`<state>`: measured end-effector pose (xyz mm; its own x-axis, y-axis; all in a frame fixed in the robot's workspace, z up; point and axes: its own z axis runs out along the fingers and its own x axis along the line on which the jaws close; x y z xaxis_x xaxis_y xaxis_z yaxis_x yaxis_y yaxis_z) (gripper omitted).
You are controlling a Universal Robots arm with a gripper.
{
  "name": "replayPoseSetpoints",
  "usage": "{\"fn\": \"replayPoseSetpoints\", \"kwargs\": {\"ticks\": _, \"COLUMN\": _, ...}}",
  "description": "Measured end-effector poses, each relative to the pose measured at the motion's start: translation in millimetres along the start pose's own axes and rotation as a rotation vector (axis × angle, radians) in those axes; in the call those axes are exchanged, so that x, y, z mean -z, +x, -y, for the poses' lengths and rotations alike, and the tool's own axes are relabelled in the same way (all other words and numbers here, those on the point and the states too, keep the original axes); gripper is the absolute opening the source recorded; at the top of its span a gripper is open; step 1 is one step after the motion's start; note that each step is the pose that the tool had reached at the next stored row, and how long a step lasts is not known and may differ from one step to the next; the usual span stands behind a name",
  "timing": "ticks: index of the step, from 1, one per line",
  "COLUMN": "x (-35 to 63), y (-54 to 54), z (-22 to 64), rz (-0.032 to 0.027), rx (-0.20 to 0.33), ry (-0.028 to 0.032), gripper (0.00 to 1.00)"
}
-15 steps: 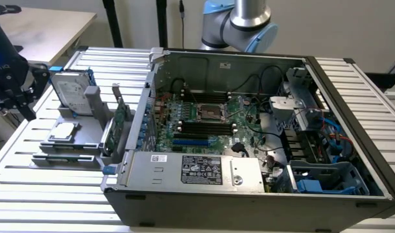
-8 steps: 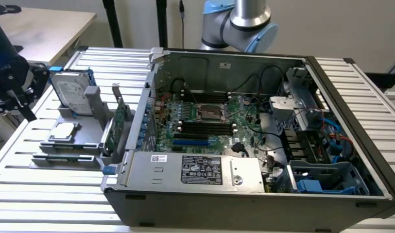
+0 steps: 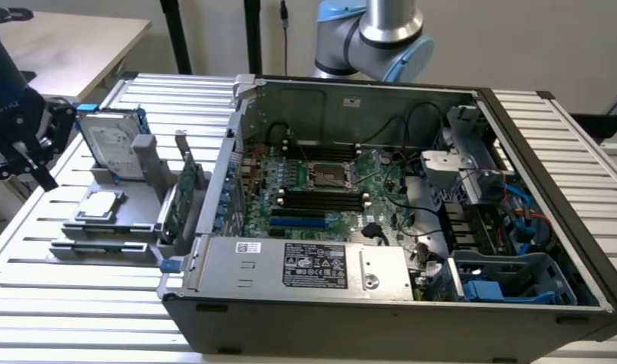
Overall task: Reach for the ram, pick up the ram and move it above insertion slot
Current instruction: 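Pick up the ram and move it above insertion slot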
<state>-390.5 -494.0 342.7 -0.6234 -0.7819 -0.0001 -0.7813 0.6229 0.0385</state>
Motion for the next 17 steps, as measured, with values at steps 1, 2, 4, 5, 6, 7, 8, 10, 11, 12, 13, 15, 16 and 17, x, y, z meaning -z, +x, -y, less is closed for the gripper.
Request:
{"fn": "replayPoseSetpoints", "kwargs": {"ticks": 1, "x": -0.4, "y": 0.0, "z": 0.0, "rz": -0.0005, "rx": 0.018, "ry": 0.0, "gripper": 0.11}}
{"fn": "replayPoseSetpoints", "kwargs": {"ticks": 2, "x": -0.7, "y": 0.0, "z": 0.0, "rz": -0.0013, "rx": 0.037, "ry": 0.0, "gripper": 0.11}}
{"fn": "replayPoseSetpoints", "kwargs": {"ticks": 4, "x": -1.4, "y": 0.0, "z": 0.0, "rz": -0.0026, "rx": 0.073, "ry": 0.0, "gripper": 0.11}}
{"fn": "replayPoseSetpoints", "kwargs": {"ticks": 5, "x": -1.7, "y": 0.0, "z": 0.1, "rz": -0.0034, "rx": 0.09, "ry": 0.0, "gripper": 0.11}}
{"fn": "replayPoseSetpoints", "kwargs": {"ticks": 6, "x": -2.1, "y": 0.0, "z": 0.1, "rz": -0.004, "rx": 0.11, "ry": 0.0, "gripper": 0.11}}
{"fn": "replayPoseSetpoints", "kwargs": {"ticks": 7, "x": -2.4, "y": 0.0, "z": 0.0, "rz": -0.0049, "rx": 0.128, "ry": 0.0, "gripper": 0.11}}
{"fn": "replayPoseSetpoints", "kwargs": {"ticks": 8, "x": -2.8, "y": 0.0, "z": 0.1, "rz": -0.0054, "rx": 0.146, "ry": 0.0, "gripper": 0.11}}
{"fn": "replayPoseSetpoints", "kwargs": {"ticks": 10, "x": -3.5, "y": 0.0, "z": 0.1, "rz": -0.0068, "rx": 0.182, "ry": 0.0, "gripper": 0.11}}
{"fn": "replayPoseSetpoints", "kwargs": {"ticks": 11, "x": -3.9, "y": 0.0, "z": 0.1, "rz": -0.0075, "rx": 0.201, "ry": 0.0, "gripper": 0.11}}
{"fn": "replayPoseSetpoints", "kwargs": {"ticks": 12, "x": -4.3, "y": 0.0, "z": 0.1, "rz": -0.0083, "rx": 0.218, "ry": 0.0, "gripper": 0.11}}
{"fn": "replayPoseSetpoints", "kwargs": {"ticks": 13, "x": -4.7, "y": 0.0, "z": 0.1, "rz": -0.0089, "rx": 0.236, "ry": 0.0, "gripper": 0.11}}
{"fn": "replayPoseSetpoints", "kwargs": {"ticks": 15, "x": -5.4, "y": 0.0, "z": 0.2, "rz": -0.0104, "rx": 0.273, "ry": 0.0, "gripper": 0.11}}
{"fn": "replayPoseSetpoints", "kwargs": {"ticks": 16, "x": -5.8, "y": 0.0, "z": 0.2, "rz": -0.011, "rx": 0.291, "ry": 0.0, "gripper": 0.11}}
{"fn": "replayPoseSetpoints", "kwargs": {"ticks": 17, "x": -6.2, "y": 0.0, "z": 0.2, "rz": -0.0118, "rx": 0.309, "ry": 0.0, "gripper": 0.11}}
